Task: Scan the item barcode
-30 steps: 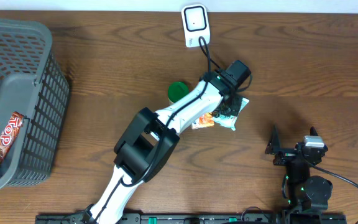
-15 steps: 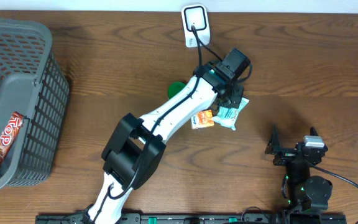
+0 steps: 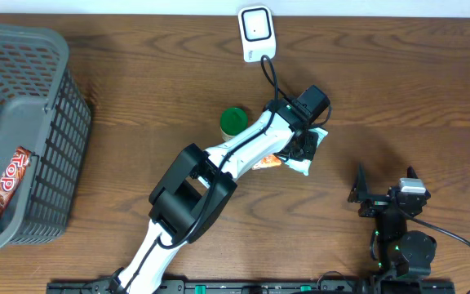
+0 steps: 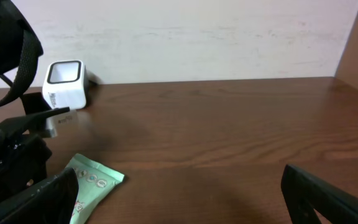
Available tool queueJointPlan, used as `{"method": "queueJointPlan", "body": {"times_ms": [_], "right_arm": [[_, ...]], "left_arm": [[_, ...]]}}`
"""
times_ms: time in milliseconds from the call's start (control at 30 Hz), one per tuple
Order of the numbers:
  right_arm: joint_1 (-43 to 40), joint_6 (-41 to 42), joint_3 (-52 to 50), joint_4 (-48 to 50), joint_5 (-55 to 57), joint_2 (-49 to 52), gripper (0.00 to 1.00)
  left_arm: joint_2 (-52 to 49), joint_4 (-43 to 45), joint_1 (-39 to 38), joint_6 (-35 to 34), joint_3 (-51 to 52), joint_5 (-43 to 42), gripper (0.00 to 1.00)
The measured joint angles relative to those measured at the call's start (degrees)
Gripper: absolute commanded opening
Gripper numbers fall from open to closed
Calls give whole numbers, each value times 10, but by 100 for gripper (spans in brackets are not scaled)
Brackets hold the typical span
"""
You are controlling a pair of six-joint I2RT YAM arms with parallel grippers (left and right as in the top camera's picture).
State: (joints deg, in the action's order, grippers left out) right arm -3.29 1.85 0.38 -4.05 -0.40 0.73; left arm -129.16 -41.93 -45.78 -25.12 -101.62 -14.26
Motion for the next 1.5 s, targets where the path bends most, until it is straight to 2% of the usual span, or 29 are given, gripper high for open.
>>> {"method": "queueJointPlan", "body": {"times_ms": [500,700,933,1100,1233,1500], "right_arm": [[0,0,0,0,0,0,99],[0,0,0,0,0,0,99],[0,0,0,0,0,0,99],[0,0,0,0,0,0,99],[0,0,0,0,0,0,99],[0,0,0,0,0,0,99]], "left_arm": [[42,-14,45,10,-38,12,8],[40,-11,29,10,-26,6,8],[-7,-11,-1,12,-22,-20,8],[-14,-14,-7,9,-22,2,8],[-14,-1,-7,-14,-22,19,8],[-16,91,-5,-86,-22,24,8]]}}
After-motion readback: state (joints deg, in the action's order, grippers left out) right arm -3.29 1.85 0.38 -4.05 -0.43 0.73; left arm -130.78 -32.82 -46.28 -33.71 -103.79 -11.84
